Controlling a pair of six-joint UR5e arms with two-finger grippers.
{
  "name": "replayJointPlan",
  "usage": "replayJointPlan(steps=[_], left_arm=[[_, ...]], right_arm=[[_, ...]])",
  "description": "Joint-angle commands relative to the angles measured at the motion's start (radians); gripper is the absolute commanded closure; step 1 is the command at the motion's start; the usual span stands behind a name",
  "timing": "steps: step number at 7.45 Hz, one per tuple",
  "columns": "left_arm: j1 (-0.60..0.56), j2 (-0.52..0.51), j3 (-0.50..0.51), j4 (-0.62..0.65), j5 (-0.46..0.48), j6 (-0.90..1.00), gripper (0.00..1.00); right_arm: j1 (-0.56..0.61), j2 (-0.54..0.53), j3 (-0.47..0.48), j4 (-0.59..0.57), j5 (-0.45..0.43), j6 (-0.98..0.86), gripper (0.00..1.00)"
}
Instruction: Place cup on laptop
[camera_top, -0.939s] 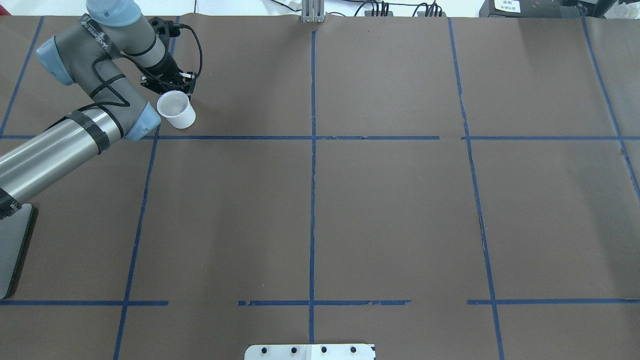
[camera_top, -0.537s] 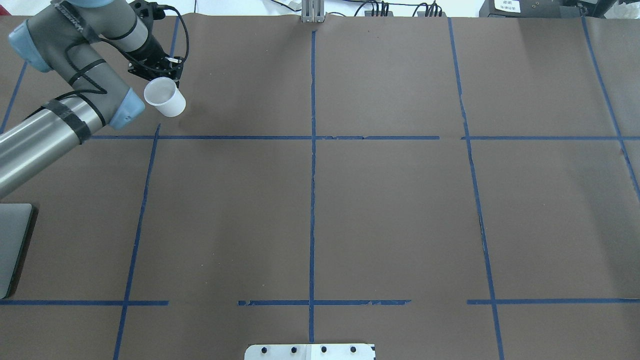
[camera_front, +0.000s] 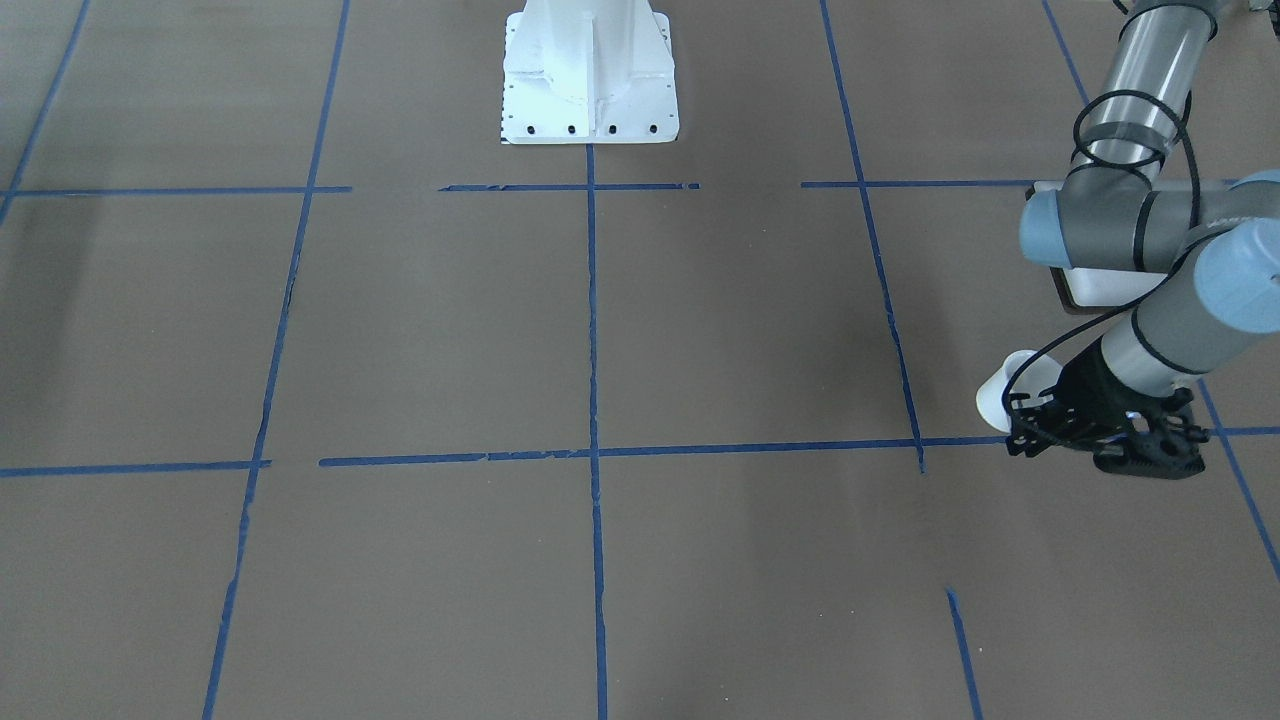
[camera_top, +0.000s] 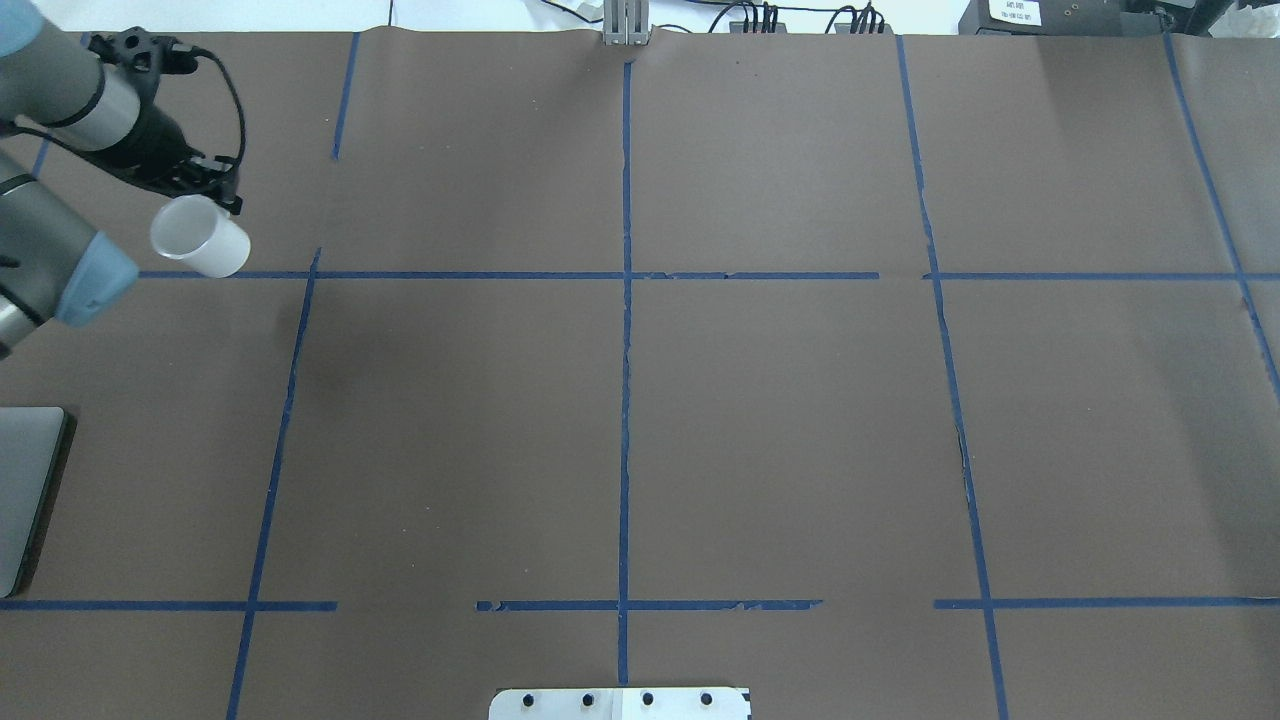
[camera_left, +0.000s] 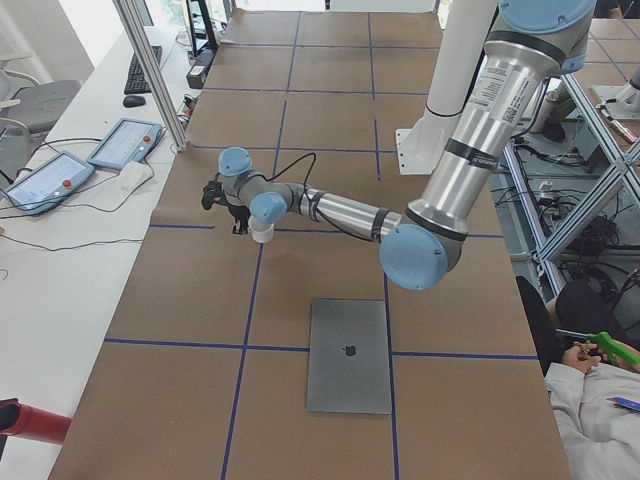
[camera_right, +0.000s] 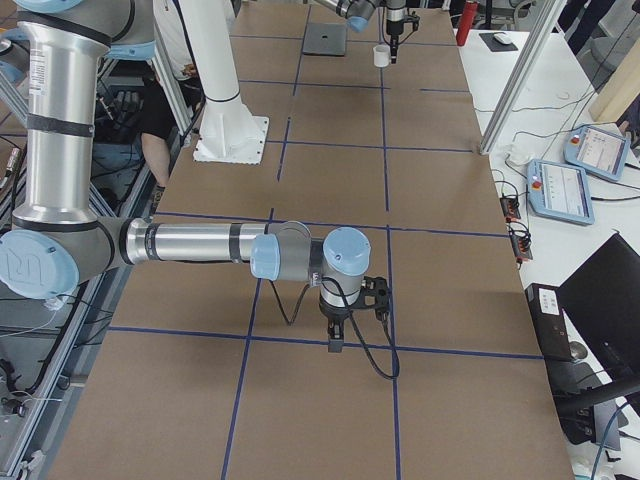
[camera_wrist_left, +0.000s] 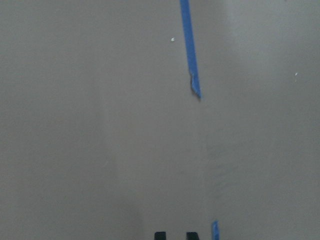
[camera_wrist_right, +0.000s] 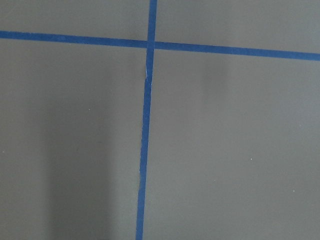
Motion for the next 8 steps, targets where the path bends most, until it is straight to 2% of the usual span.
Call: replayJointPlan(steps=[1,2,3,4,8], left_arm=[[-0.013,0.32,-0.189,-0.051,0.007,0.108,1.0],[-0.025,0.443,-0.171,-0.179,0.009,0.136,1.0],[-0.027,0.523,-0.16,-0.305,0.045,0.13,1.0],[-0.028,0.585,-0.145,-0.326,0.052,0.139,1.0],[-0.028,0.628,-0.099,-0.343,0.052,0.139,1.0]], right_arm=[[0.0,0.002,0.0,-0.001,0.0,0.0,0.0],[0.0,0.0,0.0,-0.001,0.0,0.0,0.0],[0.0,0.0,0.0,0.0,0.0,0.0,0.0],[0.0,0.0,0.0,-0.001,0.0,0.0,0.0],[0.0,0.0,0.0,0.0,0.0,0.0,0.0]])
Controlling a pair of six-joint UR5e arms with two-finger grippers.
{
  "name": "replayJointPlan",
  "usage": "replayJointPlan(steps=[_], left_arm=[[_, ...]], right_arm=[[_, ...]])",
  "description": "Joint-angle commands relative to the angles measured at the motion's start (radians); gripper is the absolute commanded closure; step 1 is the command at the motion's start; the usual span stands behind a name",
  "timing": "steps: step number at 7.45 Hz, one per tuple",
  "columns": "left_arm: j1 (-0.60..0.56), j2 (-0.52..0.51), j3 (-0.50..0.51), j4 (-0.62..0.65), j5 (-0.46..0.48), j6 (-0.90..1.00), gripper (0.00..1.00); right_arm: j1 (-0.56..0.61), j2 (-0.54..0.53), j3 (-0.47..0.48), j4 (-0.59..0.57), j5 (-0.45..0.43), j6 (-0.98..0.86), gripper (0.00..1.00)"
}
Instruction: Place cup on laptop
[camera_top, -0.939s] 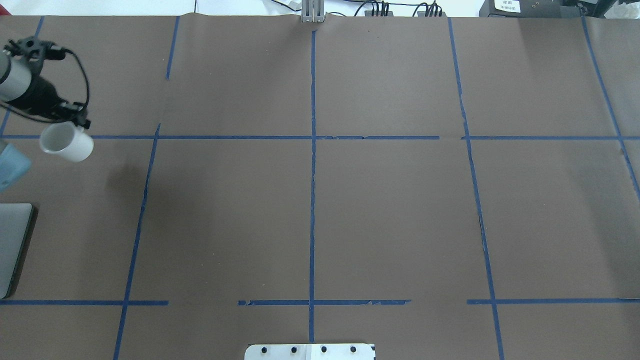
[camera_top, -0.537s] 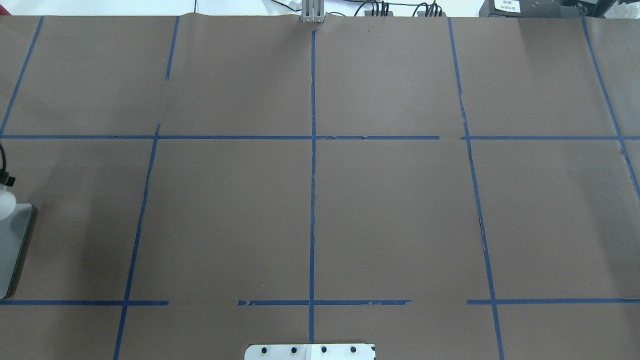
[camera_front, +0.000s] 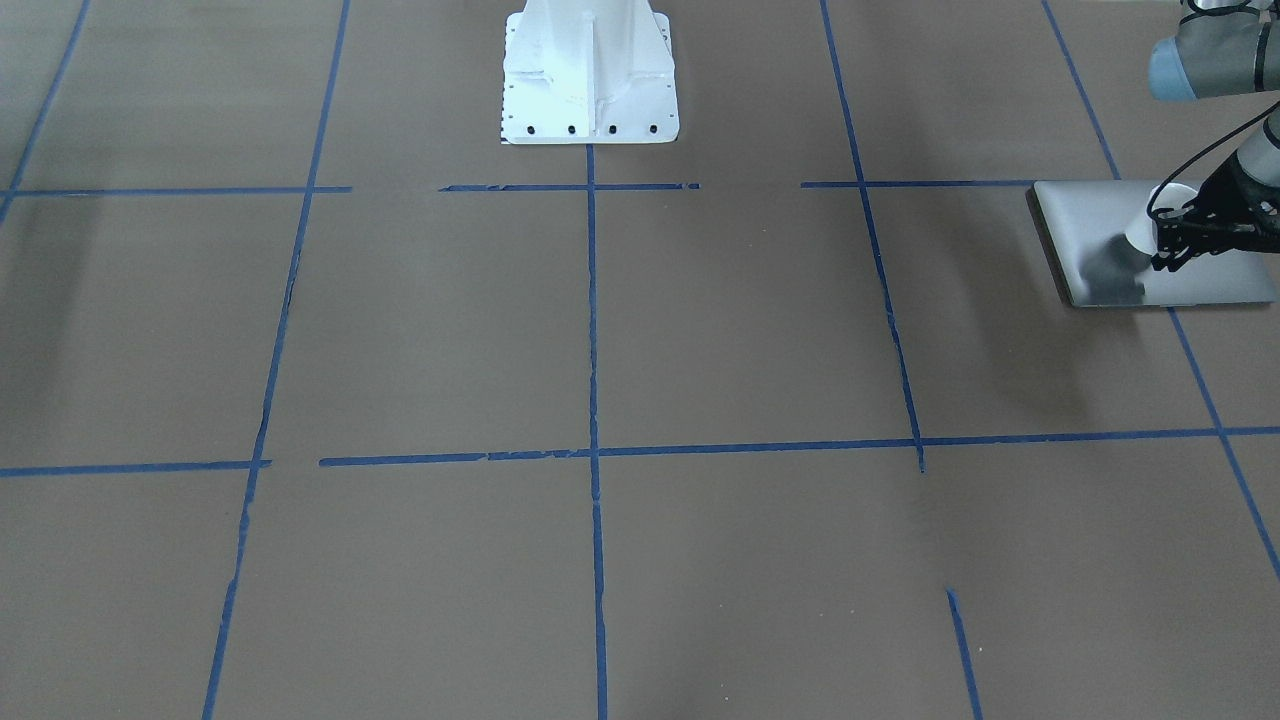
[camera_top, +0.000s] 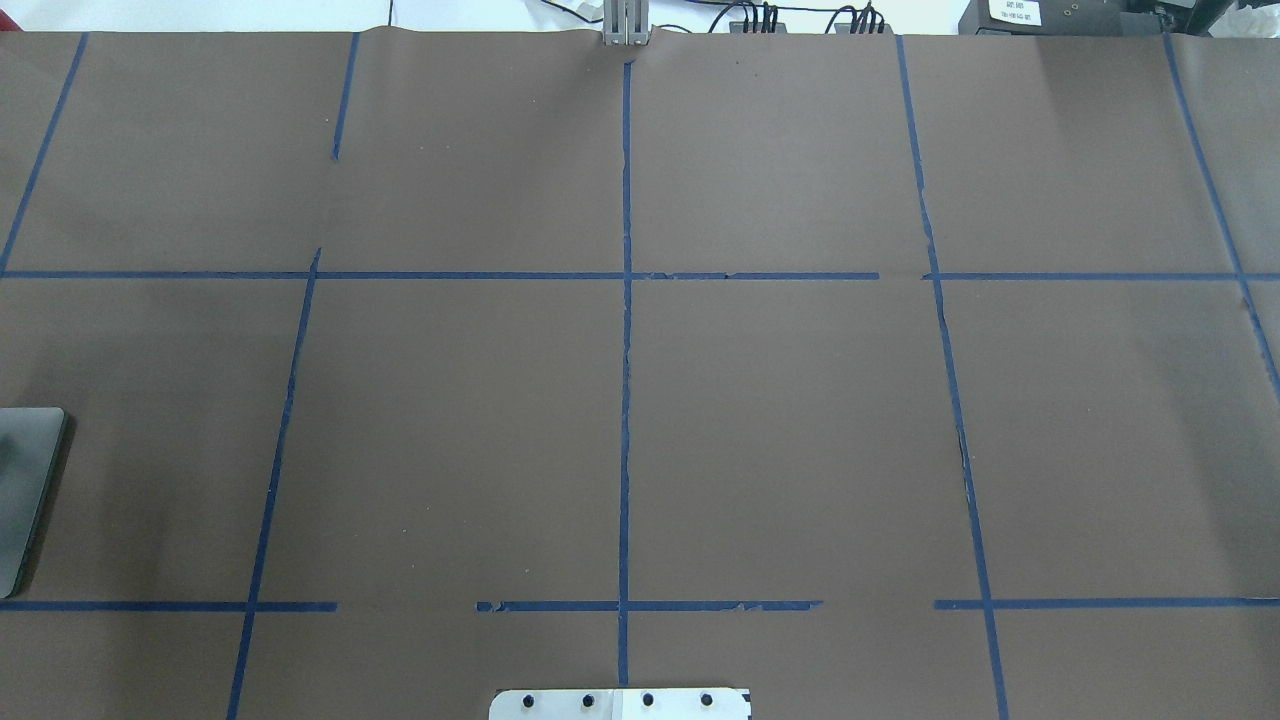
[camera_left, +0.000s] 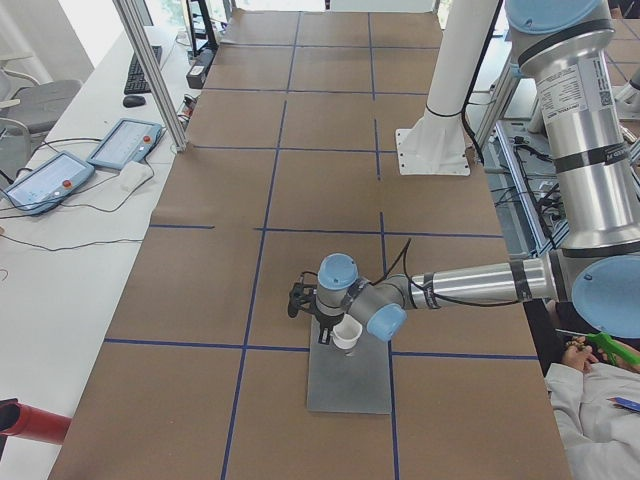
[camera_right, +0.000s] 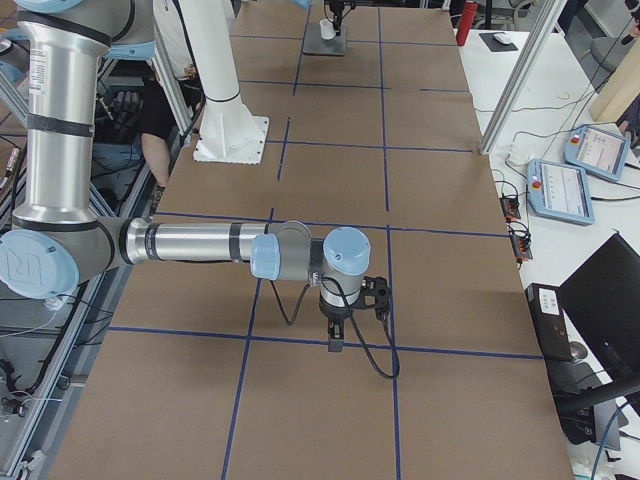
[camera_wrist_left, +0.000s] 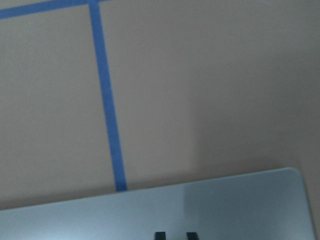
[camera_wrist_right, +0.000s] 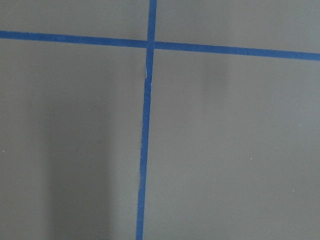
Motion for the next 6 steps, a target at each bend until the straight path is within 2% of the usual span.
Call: replayJointPlan(steps=[1,6], left_arm=[[0.001,0.007,0.024,-0.008,-0.002,0.001,1.0],[0.003,-0.004,0.044,-0.008,-0.011,-0.002,1.0]], right_arm=[[0.0,0.0,0.0,0.0,0.0,0.0,0.0],[0.0,0.0,0.0,0.0,0.0,0.0,0.0]])
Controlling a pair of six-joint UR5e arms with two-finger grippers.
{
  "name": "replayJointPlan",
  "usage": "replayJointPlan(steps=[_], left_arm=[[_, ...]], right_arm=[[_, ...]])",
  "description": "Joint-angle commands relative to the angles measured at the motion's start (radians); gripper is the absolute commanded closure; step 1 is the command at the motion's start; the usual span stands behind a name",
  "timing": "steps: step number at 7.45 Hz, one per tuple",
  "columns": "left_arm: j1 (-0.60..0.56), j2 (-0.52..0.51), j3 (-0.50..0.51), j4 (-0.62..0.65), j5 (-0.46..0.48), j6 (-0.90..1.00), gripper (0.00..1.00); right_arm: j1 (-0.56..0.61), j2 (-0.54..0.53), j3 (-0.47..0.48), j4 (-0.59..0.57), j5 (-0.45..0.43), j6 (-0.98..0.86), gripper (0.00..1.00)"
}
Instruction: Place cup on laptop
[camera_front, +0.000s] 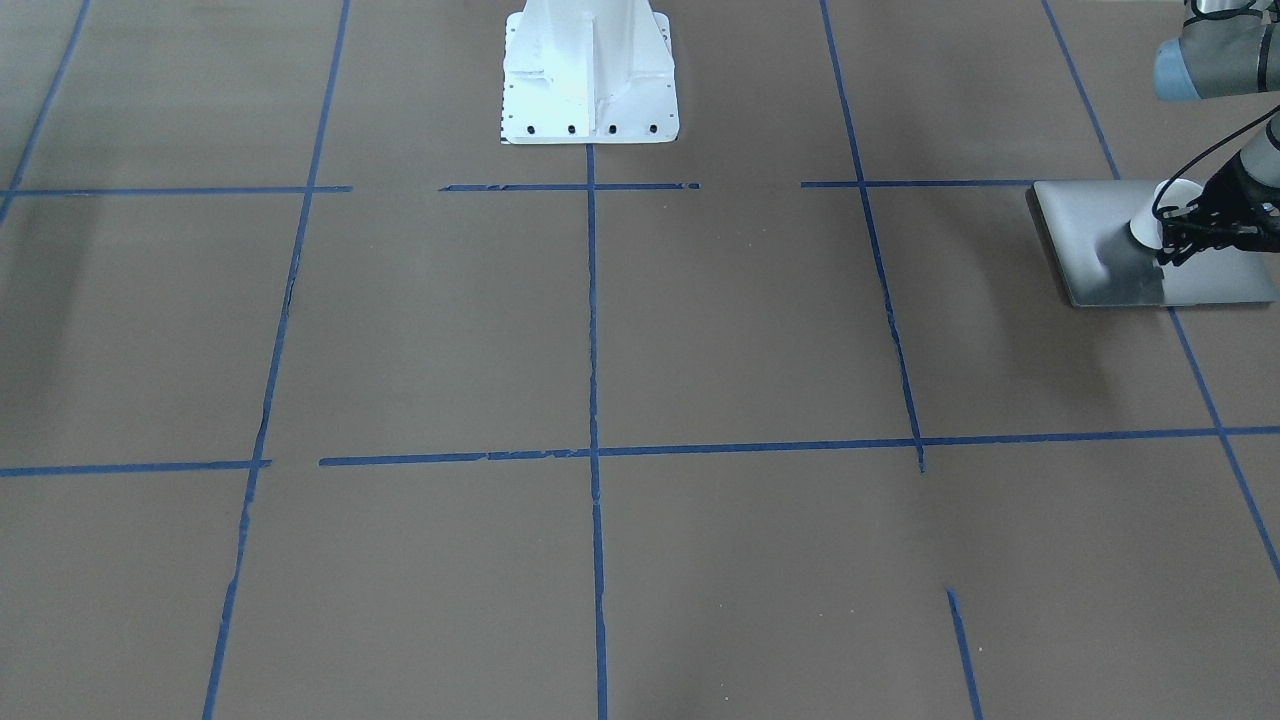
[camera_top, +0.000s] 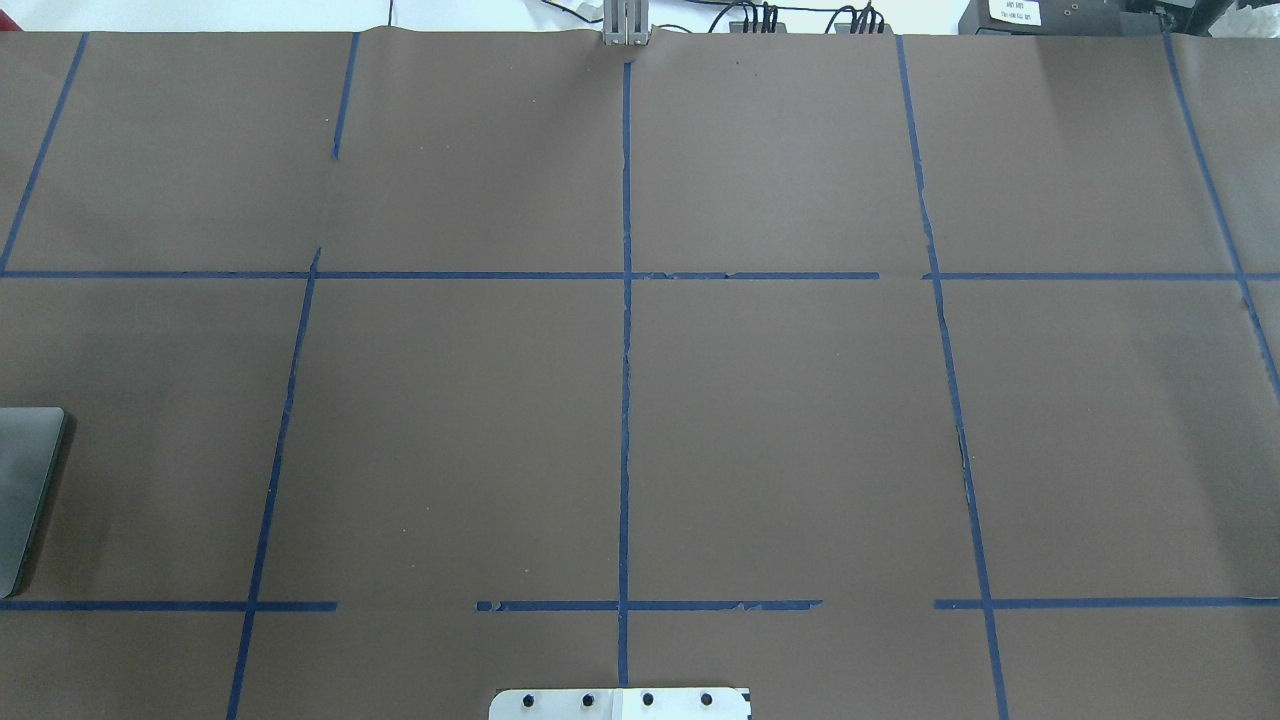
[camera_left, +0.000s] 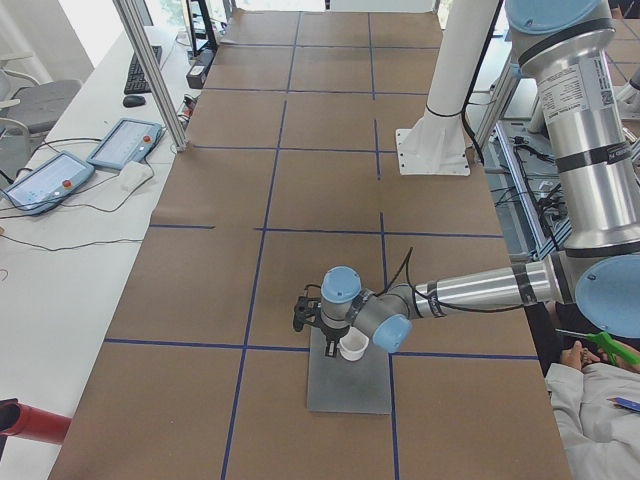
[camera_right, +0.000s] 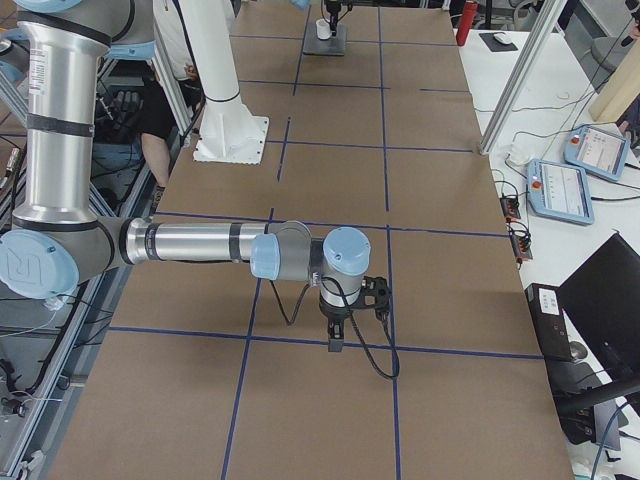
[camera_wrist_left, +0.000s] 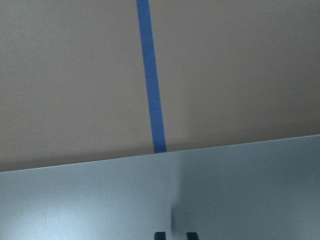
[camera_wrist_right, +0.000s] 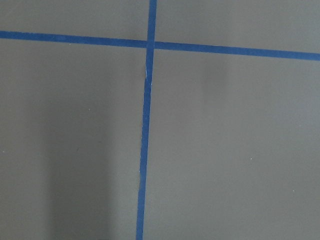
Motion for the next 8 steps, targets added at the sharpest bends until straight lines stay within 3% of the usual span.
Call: replayJointPlan(steps=[1,6,7,8], left_arm=[[0.0,-0.005,0.001,-0.002,-0.002,0.001,1.0],[0.002,-0.009,0.001,-0.002,-0.001,0.005,1.0],[0.0,-0.009,-0.001,-0.002,-0.001,0.006,0.68],[0.0,-0.009,-0.001,-0.002,-0.001,0.006,0.26]], right_arm=[[0.0,-0.001,0.0,0.001,0.0,0.0,0.0],[0.0,-0.001,0.0,-0.001,0.0,0.0,0.0],[0.0,-0.001,0.0,0.001,0.0,0.0,0.0],[0.0,-0.001,0.0,-0.001,0.0,0.0,0.0]])
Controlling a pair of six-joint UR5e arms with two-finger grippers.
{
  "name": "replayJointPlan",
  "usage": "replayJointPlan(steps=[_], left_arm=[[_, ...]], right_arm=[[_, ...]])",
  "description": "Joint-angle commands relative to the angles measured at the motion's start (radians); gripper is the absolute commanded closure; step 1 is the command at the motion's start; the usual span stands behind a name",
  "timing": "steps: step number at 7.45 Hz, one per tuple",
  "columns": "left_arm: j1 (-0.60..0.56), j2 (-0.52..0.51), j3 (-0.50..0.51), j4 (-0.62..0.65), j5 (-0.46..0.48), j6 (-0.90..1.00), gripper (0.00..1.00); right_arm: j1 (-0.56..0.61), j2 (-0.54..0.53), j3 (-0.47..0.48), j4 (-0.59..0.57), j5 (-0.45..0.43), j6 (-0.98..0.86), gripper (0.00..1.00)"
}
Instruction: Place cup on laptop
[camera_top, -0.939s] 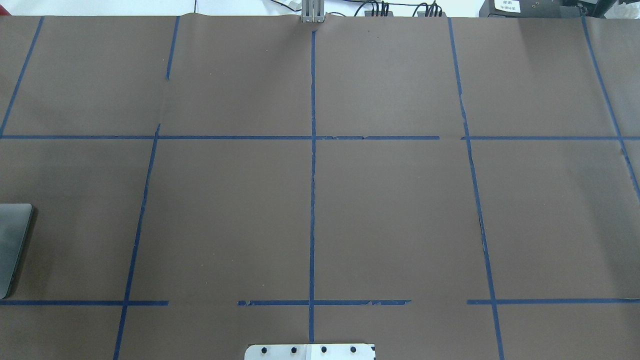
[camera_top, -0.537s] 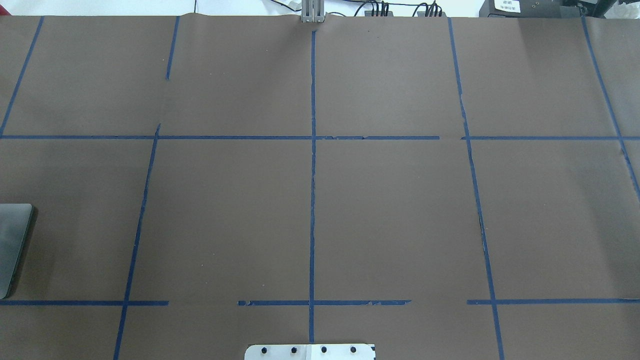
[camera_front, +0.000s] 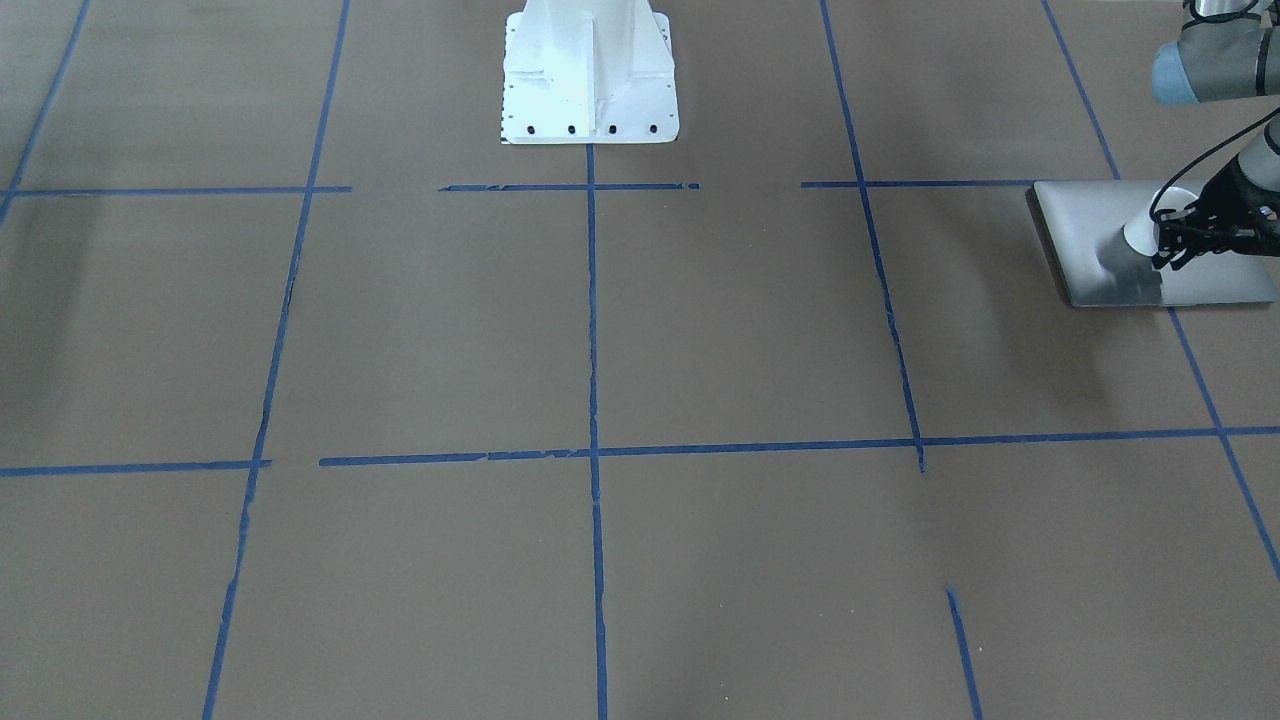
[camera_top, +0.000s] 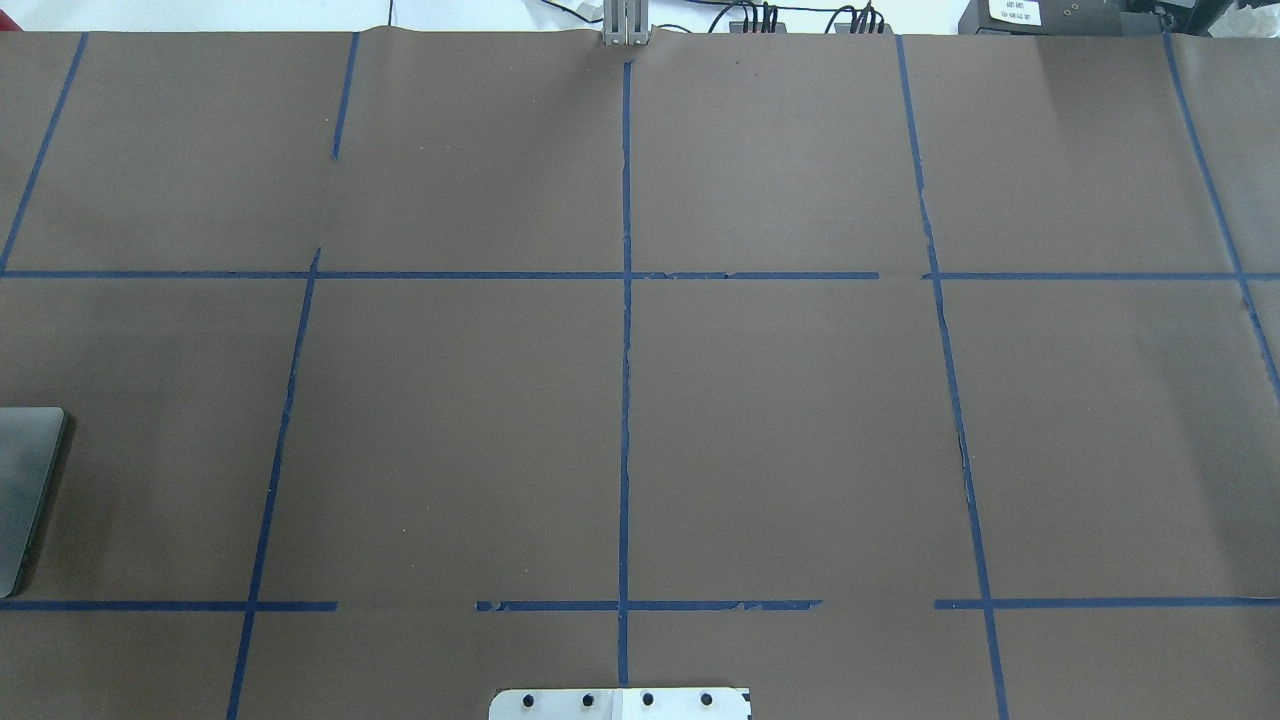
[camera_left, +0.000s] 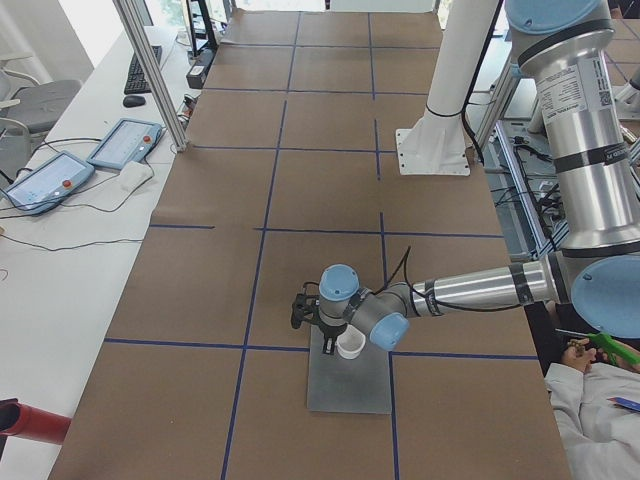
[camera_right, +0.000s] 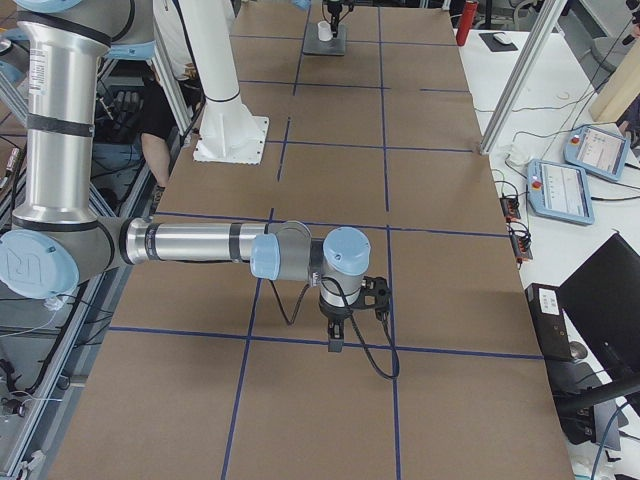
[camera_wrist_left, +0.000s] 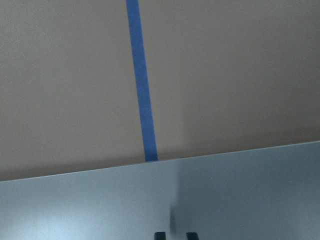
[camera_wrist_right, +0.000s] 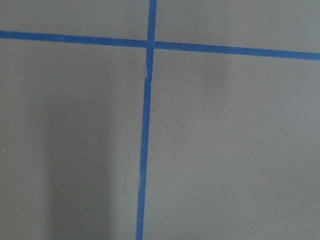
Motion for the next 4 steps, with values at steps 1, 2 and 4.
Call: replayJointPlan(steps=[1,2,4], left_arm=[[-0.002,0.001,-0.006,0.009,-0.001,0.0,0.0],[-0.008,0.006,-0.022,0.015,-0.004,0.0,0.0],[-0.129,0.011,-0.112,0.123,-0.02,0.099,0.0]], right_arm=[[0.0,0.0,0.0,0.001,0.0,0.0,0.0],[0.0,0.0,0.0,0.001,0.0,0.0,0.0],[0.0,0.0,0.0,0.001,0.0,0.0,0.0]])
